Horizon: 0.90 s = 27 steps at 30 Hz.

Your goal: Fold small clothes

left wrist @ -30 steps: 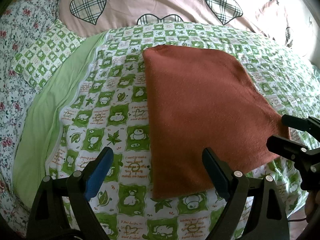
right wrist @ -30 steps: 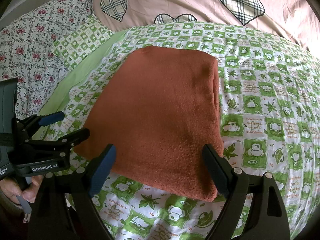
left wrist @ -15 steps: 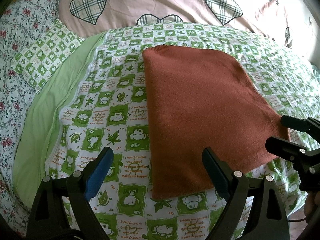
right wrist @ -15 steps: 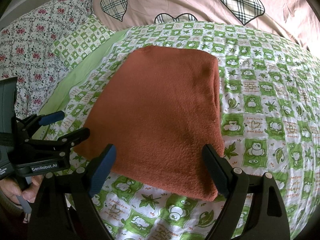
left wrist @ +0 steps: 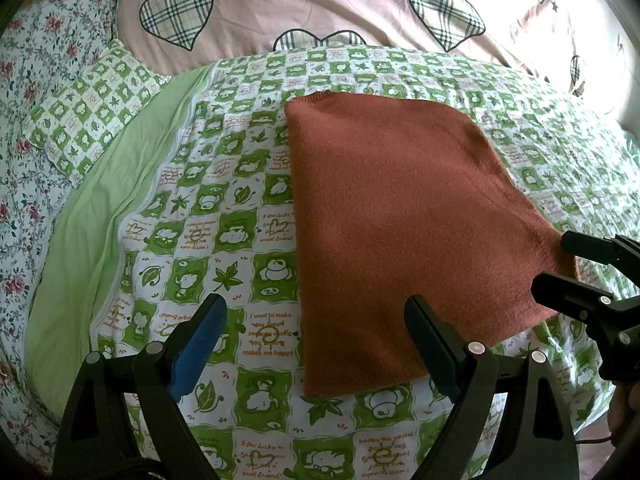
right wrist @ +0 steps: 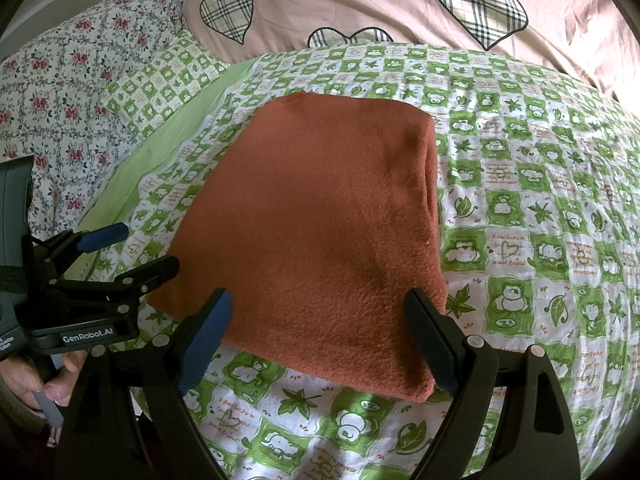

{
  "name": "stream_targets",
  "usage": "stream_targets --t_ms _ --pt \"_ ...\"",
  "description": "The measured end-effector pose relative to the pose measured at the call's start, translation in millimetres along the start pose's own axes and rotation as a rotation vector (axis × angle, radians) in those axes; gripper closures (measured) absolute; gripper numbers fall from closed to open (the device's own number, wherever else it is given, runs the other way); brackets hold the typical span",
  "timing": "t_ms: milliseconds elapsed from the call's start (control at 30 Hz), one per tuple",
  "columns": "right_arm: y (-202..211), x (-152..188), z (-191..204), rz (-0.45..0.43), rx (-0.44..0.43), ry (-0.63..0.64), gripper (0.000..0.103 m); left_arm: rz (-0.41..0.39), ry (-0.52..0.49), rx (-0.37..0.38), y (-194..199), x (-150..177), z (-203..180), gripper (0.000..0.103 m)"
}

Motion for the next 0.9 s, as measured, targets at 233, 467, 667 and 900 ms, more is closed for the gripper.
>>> stream_targets --t_ms 233,467,667,900 --pt "-0.6 -0.7 -0.1 0.001 -0.002 0.000 0.015 -0.002 0.001 -0.001 1.0 -0.7 -0.5 0.012" --pt "0.6 -0.2 -0.4 -0.001 0.000 -0.002 0.015 -0.003 0.002 0.000 1.3 -0.2 0.3 0.012" --pt "-0.9 -2.7 -0.7 -0.002 0.001 -0.007 0.015 -0.004 0.004 0.000 2.1 0.0 -0.2 0.012" --pt "2.3 -2.2 0.1 -0.007 0.003 -0.016 0.015 -0.004 0.005 0.001 2.4 -0.3 -0.6 0.012"
Point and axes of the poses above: each gripper's, at about its wrist camera, not at the fingertips, and y roughly against the way its jaws point, z to its left, x to its underside, the point moved 7 cm from there along -y, roughly the way its jaws point, and after that the axes turned 5 degrees about x, right-handed, at the moved point
